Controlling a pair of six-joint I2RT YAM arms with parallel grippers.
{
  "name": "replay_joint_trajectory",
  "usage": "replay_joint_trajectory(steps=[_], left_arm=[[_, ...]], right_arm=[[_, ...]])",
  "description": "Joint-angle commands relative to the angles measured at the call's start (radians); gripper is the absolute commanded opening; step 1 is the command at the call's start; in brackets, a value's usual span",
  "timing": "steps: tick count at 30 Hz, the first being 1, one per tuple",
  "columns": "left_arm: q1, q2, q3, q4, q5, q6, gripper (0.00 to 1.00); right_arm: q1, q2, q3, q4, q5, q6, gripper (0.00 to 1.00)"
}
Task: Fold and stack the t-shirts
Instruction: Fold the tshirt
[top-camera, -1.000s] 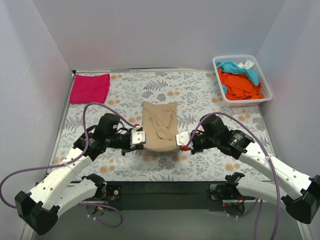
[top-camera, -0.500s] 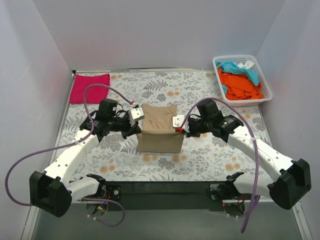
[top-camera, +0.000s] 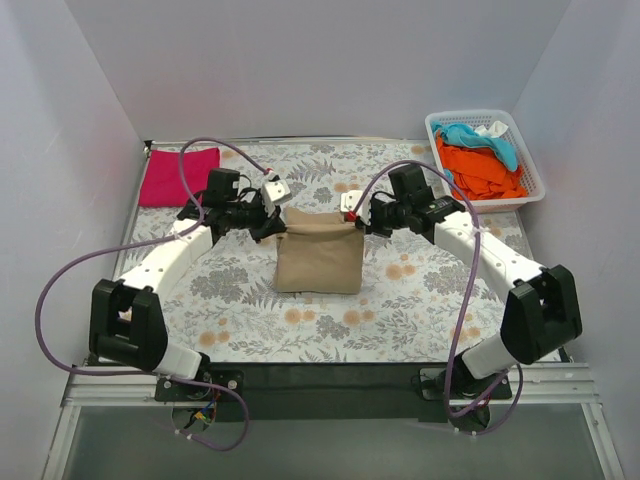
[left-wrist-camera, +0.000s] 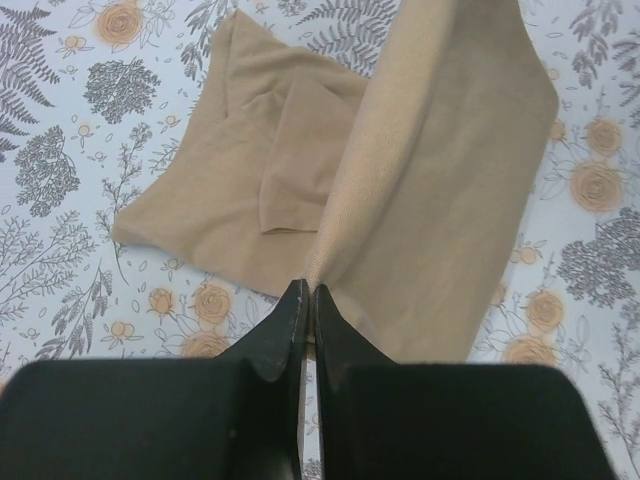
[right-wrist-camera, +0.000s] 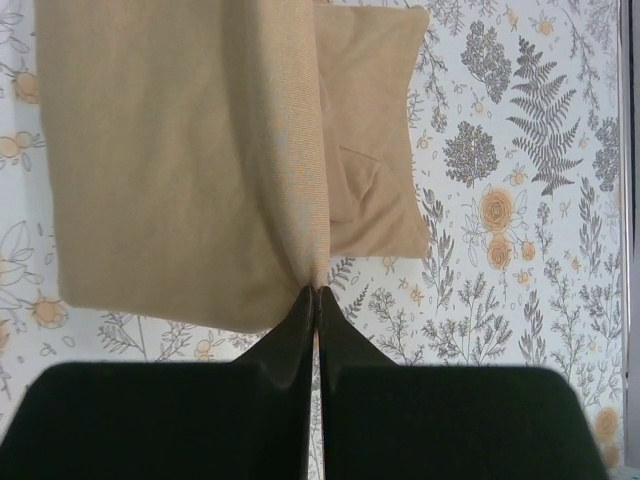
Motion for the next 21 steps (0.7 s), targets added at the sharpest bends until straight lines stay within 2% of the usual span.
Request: replay_joint_trajectory(steps=[1, 9, 21], left_arm=[[0.016, 0.051, 0.057, 0.101, -0.018, 0.0, 0.0], [0.032, 0.23, 0.137, 0.211, -0.05, -0.044, 0.0], [0.045, 0.399, 0.199, 0.303, -0.146, -0.054, 0.0]], right_arm=[[-0.025, 0.055, 0.07, 0.062, -0.023, -0.023, 0.01], [-0.076, 0.228, 0.16, 0.121, -0.017, -0.032, 0.01], [-0.104, 0.432, 0.256, 0.21, 0.015, 0.014, 0.01]])
